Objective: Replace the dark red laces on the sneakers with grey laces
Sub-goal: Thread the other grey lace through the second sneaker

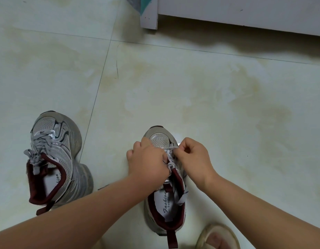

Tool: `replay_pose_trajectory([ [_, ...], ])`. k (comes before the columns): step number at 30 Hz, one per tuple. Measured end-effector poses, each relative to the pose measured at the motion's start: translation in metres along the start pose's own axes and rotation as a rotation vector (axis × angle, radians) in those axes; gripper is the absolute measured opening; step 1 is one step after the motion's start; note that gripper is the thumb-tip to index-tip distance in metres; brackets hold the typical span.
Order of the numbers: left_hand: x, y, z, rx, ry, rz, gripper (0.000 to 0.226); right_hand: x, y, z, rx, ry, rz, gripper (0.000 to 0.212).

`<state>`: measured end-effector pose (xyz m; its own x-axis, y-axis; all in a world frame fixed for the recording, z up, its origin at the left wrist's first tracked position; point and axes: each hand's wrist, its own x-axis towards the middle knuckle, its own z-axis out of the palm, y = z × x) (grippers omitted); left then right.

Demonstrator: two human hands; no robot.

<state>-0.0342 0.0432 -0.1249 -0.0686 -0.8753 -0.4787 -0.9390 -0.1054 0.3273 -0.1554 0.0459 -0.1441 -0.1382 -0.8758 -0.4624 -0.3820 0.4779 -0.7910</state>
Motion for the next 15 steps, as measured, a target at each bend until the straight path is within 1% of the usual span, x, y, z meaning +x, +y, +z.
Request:
replay_pose_trajectory([
  [4,0.005,0.001,-0.004,0.238,0.05,0.112,0.02,-0.001,0.004,-0.006,-0.046,-0.129,-0.006,0.032],
  [7,0.01,0.002,-0.005,0.353,0.076,0.181,0.016,-0.001,0.002,-0.009,0.009,-0.21,0.041,0.027],
  [9,0.011,0.002,-0.005,0.354,0.076,0.19,0.015,-0.003,0.0,-0.012,0.03,-0.267,0.07,0.022],
  [12,0.01,0.001,-0.002,0.314,0.063,0.184,0.019,-0.004,-0.005,-0.015,0.004,-0.33,0.11,0.023],
  [15,0.009,0.003,0.001,0.25,0.061,0.179,0.016,-0.005,-0.006,-0.016,-0.021,-0.33,0.123,0.024],
])
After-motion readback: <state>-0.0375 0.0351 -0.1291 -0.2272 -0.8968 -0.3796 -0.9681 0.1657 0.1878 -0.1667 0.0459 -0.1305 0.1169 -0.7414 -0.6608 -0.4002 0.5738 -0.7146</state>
